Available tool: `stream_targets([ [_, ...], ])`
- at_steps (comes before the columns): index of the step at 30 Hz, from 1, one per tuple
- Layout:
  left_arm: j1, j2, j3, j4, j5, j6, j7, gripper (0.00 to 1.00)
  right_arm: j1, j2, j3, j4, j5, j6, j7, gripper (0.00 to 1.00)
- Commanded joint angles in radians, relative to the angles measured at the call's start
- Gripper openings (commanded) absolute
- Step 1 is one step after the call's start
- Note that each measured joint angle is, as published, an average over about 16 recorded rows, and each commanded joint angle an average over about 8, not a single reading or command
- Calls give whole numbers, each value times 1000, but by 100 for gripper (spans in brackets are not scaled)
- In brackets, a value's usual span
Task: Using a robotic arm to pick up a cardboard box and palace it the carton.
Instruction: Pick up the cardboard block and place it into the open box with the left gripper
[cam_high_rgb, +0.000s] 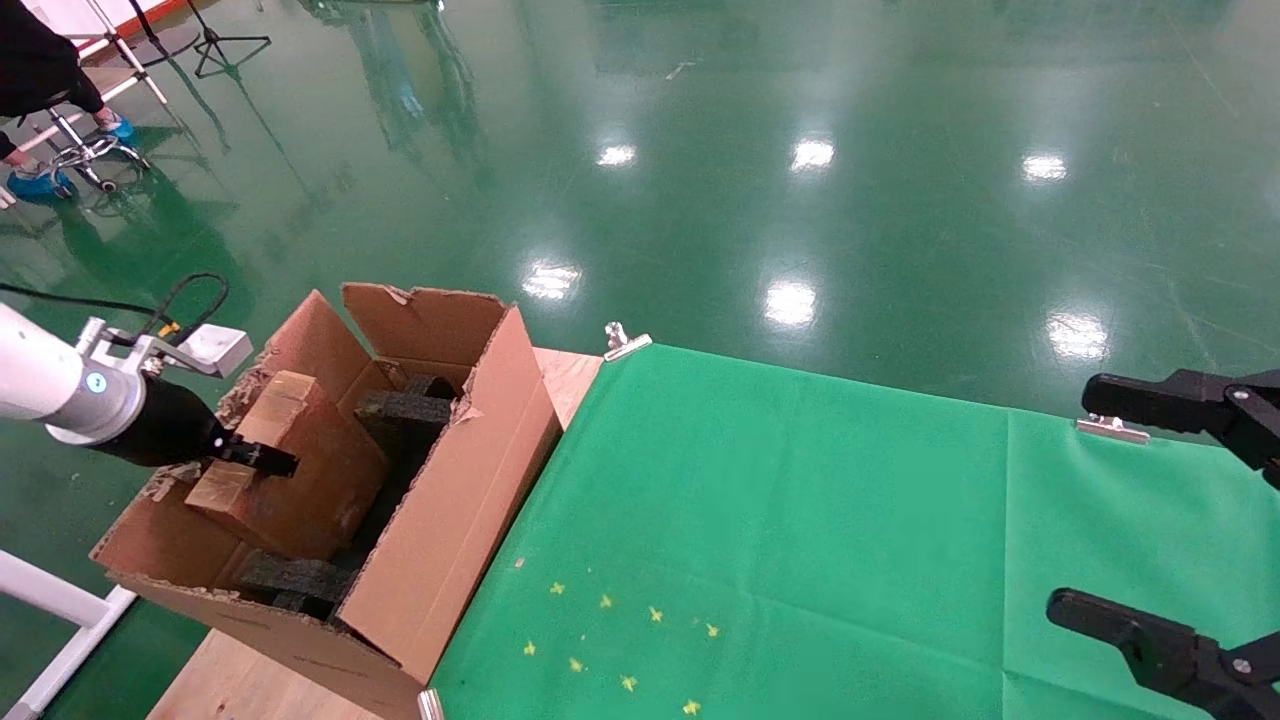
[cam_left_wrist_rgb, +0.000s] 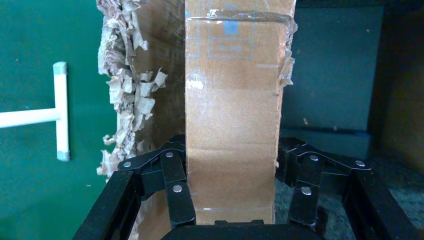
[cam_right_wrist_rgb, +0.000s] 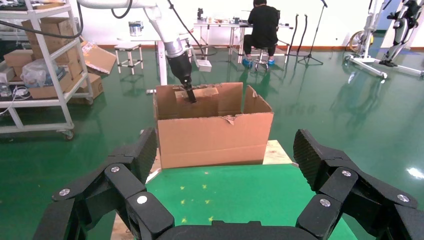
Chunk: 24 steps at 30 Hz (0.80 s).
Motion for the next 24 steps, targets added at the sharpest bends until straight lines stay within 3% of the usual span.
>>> stream_targets([
  [1,11,3,-3,4,-4,-13,-2,0,0,0,0,0,0,0,0,100],
  [10,82,24,-14,11,-20,-129,-20,0,0,0,0,0,0,0,0,100],
  [24,145,57,-25,19,-36,-160,-56,0,0,0,0,0,0,0,0,100],
])
